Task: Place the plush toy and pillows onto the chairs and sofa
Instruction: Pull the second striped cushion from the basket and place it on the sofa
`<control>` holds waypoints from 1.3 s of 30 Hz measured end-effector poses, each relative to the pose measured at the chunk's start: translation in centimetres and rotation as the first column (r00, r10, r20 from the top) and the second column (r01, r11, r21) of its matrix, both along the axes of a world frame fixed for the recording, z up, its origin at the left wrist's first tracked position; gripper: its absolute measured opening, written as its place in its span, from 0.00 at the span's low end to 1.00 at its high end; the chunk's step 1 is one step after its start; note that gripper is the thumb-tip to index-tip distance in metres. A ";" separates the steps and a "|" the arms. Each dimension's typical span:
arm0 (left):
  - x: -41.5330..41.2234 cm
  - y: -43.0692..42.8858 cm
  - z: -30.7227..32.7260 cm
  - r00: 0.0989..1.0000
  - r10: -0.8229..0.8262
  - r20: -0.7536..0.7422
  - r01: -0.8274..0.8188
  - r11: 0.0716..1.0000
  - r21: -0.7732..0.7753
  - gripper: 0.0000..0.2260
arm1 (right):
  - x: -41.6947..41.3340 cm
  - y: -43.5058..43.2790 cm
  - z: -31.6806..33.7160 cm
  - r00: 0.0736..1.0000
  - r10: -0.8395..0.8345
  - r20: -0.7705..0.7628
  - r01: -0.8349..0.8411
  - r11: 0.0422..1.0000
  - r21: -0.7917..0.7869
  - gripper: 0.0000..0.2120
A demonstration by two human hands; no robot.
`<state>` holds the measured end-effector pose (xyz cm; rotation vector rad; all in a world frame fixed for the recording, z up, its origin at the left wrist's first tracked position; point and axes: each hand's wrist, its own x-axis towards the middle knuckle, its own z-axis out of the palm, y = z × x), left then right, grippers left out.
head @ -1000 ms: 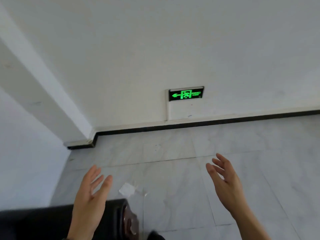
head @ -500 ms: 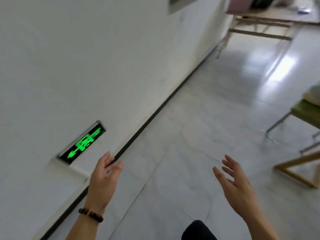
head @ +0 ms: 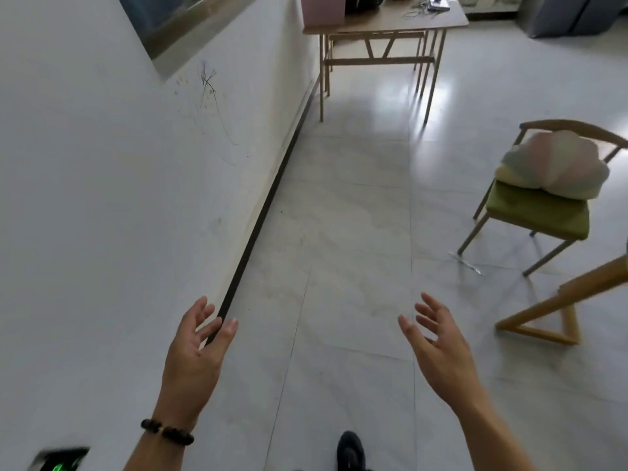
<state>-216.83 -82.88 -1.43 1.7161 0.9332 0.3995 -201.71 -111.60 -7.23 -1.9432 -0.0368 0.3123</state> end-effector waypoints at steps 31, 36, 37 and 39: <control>97.3 33.7 -2.9 0.933 -0.357 0.051 0.357 0.934 0.008 0.26 | 86.7 32.0 -3.1 0.953 -0.299 0.043 0.300 0.954 0.000 0.29; 111.6 37.5 -0.2 0.942 -0.330 0.054 0.329 0.944 0.028 0.26 | 103.9 36.6 0.1 0.978 -0.194 0.079 0.196 0.980 -0.018 0.30; 114.0 38.3 0.2 0.947 -0.316 0.060 0.315 0.949 0.032 0.26 | 107.1 37.6 0.8 0.982 -0.165 0.090 0.168 0.985 -0.028 0.31; 118.9 39.9 0.3 0.955 -0.286 0.078 0.285 0.958 0.024 0.26 | 113.1 39.6 1.6 0.988 -0.111 0.107 0.115 0.992 -0.041 0.31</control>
